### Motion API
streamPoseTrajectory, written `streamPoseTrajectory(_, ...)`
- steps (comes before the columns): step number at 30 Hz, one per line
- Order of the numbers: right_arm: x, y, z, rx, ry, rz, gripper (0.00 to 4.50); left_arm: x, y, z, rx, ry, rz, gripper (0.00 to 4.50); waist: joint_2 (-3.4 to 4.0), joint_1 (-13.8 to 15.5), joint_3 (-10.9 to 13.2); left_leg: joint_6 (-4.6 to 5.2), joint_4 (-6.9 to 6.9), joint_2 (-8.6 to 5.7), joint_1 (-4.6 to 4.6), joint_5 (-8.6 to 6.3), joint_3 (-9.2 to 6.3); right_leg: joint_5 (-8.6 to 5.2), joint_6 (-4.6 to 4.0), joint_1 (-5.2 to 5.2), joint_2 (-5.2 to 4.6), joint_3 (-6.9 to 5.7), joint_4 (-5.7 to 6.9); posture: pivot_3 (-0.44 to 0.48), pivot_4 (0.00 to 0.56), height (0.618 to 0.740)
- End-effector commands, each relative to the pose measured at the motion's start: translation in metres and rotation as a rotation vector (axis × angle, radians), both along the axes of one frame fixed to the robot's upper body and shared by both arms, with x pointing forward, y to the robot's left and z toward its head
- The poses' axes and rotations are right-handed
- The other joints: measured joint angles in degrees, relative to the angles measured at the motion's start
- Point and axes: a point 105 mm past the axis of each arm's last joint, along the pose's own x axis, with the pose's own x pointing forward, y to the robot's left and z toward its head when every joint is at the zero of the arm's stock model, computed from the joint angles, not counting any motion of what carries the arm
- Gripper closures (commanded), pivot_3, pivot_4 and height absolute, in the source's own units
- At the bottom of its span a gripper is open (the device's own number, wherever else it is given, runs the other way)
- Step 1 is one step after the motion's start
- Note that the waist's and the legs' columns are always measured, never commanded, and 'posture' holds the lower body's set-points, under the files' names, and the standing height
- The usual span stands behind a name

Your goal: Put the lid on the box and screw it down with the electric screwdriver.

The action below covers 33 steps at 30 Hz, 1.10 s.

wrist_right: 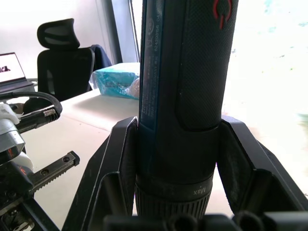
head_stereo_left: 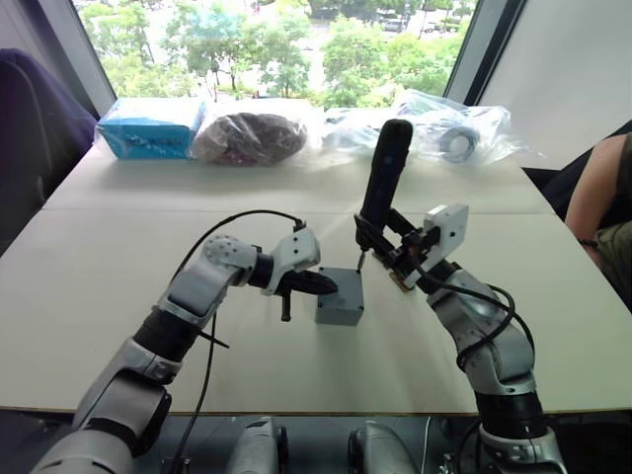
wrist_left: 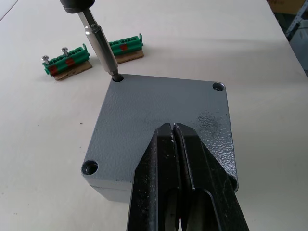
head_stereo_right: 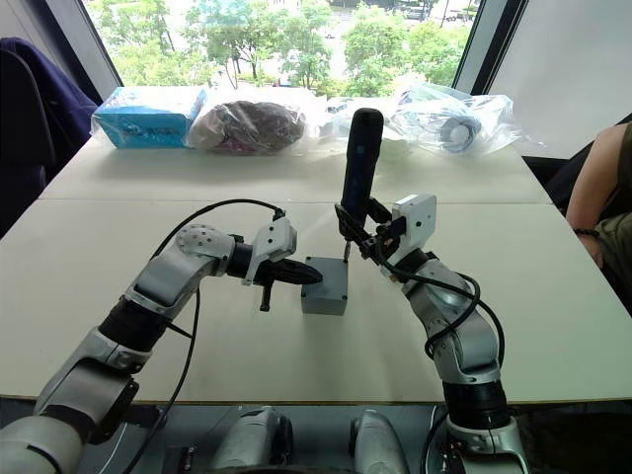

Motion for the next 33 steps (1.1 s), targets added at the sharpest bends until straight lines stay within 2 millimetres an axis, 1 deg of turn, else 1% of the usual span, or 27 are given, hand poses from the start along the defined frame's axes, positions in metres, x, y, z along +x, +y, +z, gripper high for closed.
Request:
streamPoseTrajectory(1,0.001,-0.0057,-0.0395,0.009,0.161,-0.014,2.69,0.0005,0.0025,-0.0077,0.027,0.01,0.008,4.5,0.0,-0.01,0.0,0.0,-0.02,-0.01,0.0,0.0,0.0,0.0,0.0,-0.01,-0.02,0.0,0.0,0.0,0.15,0.74)
streamPoseTrajectory(8,-0.0027,-0.0068,-0.0381,0.024,0.149,0.001,2.69,0.0011,0.0023,-0.0077,0.028,0.008,0.008,4.5,0.0,-0.04,0.0,0.0,-0.34,-0.17,0.01,0.0,0.08,-0.01,-0.02,-0.13,-0.25,-0.01,-0.03,0.0,0.15,0.74)
streamPoseTrajectory(17,-0.0057,-0.0013,-0.0442,-0.029,0.145,0.022,2.69,0.001,0.001,-0.0071,0.026,0.007,0.004,4.5,0.0,-0.18,0.0,0.0,-0.49,-0.18,0.02,0.01,0.13,-0.03,-0.04,-0.22,-0.28,-0.01,-0.07,0.0,0.15,0.74)
streamPoseTrajectory(33,-0.0055,-0.002,-0.0445,-0.042,0.139,0.027,2.69,0.0012,0.0007,-0.0078,0.023,0.008,0.006,4.5,0.0,-0.37,-0.01,0.0,-0.6,-0.15,0.02,0.0,0.09,-0.03,-0.06,-0.37,-0.42,-0.04,-0.35,0.0,0.15,0.74)
